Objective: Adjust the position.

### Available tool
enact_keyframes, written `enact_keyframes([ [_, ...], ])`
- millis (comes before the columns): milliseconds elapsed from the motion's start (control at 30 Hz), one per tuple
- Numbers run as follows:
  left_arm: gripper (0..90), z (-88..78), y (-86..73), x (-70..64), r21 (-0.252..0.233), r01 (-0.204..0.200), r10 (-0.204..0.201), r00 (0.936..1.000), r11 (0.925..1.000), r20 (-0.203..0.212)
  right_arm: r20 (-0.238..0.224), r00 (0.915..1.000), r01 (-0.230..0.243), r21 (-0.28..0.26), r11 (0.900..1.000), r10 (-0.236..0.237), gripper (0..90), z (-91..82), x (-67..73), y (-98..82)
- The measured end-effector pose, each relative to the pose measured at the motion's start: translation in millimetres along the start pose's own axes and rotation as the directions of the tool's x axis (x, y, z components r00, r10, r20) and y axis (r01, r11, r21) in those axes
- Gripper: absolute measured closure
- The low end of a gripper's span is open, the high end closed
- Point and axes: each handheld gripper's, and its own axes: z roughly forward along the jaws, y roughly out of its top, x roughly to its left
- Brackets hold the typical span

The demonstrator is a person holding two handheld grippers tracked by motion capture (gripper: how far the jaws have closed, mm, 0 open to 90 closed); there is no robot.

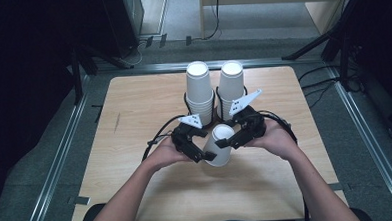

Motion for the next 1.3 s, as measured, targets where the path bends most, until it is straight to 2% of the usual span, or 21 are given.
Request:
enact_keyframes([
  [267, 0.0, 8.4, 2.1, -1.4, 0.004, -0.007, 0.007, 0.9994, 1.0, 0.033, -0.008, 0.9999, 0.009, -0.02, 1.0, -0.009, 26.2, -3.6, 4.2, 2.4],
  [500, 0.0, 12.7, 1.9, -3.3, 0.018, -0.022, 0.022, 0.9994, 0.9996, 0.029, -0.02, 0.9998, -0.001, -0.028, 1.0, 0.0, 26.2, -3.3, 5.9, 4.6],
  [667, 0.0, 11.7, 1.8, -3.5, 0.004, -0.026, 0.026, 0.9993, 0.9996, 0.026, -0.04, 0.9992, -0.011, -0.051, 0.999, 0.009, 26.2, -5.6, 5.4, 5.3],
  [833, 7.8, 8.8, 0.6, -4.2, -0.012, -0.043, 0.044, 0.9987, 0.999, 0.026, -0.036, 0.9991, -0.025, -0.058, 0.998, 0.023, 26.2, -7.2, 3.7, 4.6],
  [1000, 12.5, 6.6, 1.9, -8.3, -0.014, -0.087, 0.087, 0.9962, 0.9961, 0.005, -0.051, 0.9981, -0.038, -0.061, 0.997, 0.035, 26.3, -6.0, 0.7, 3.3],
  [1300, 16.3, 5.1, 1.9, -7.3, 0.003, -0.093, 0.092, 0.9955, 0.9957, 0.021, -0.073, 0.995, -0.071, -0.046, 0.996, 0.067, 25.9, -4.7, -3.4, 2.1],
])
